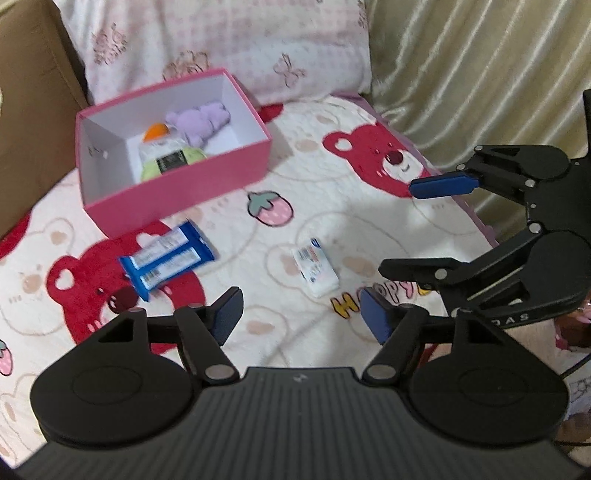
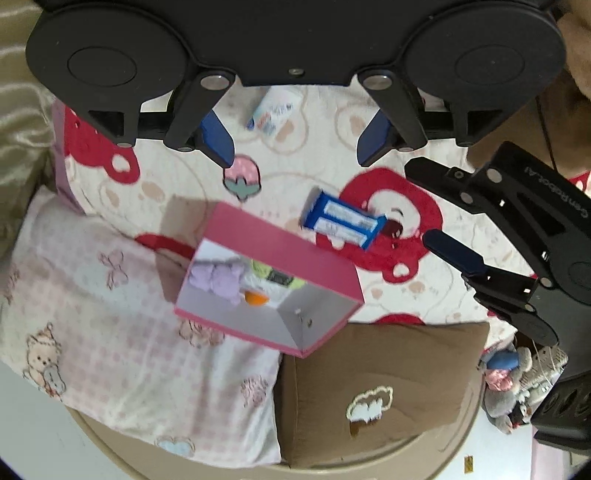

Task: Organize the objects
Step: 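Withdraw the right tool and move it toward the white tissue pack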

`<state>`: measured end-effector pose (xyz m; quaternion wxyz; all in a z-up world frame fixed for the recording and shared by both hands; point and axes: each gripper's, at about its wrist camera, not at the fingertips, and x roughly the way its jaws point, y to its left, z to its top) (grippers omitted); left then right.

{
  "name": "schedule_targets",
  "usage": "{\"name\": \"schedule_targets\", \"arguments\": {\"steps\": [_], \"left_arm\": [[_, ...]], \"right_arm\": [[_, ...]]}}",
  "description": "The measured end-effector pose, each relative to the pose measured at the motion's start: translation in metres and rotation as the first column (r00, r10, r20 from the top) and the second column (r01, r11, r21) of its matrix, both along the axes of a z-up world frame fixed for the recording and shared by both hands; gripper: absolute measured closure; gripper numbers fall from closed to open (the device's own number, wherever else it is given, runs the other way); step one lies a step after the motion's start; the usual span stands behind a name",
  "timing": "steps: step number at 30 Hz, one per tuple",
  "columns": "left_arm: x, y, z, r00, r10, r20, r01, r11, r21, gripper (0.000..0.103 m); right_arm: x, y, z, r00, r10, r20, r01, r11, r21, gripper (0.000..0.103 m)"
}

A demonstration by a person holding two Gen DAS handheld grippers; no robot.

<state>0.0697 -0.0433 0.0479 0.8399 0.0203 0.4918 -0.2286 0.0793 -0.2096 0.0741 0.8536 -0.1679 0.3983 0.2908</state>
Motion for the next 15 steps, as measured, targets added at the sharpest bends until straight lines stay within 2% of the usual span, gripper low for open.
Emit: {"name": "schedule_targets", "arguments": {"steps": [4,8,15], "left_arm": [[0.001,-0.004,-0.011,1.0,-0.007,-0.021,0.007,1.0,-0.004,0.032],[0.002,-0.007,-0.025,0.997,-0.025,-0.075,0.023,0.999,-0.026,0.032],[0.002,-0.013,-0.039,0.995,-0.042,-0.089,0.039,0.999,-0.035,0.032]], "right_arm": [[-0.005,-0.004,-0.007,1.0,-0.013,-0.028,0.013,1.0,-0.017,0.024],[-0.007,-0.006,-0.016,0.998,-0.008,-0.064,0.007,1.0,-0.015,0.023],[-0.008,-0.011,-0.03,0.994,-0.031,-0.101,0.027,0.999,-0.034,0.023]]}}
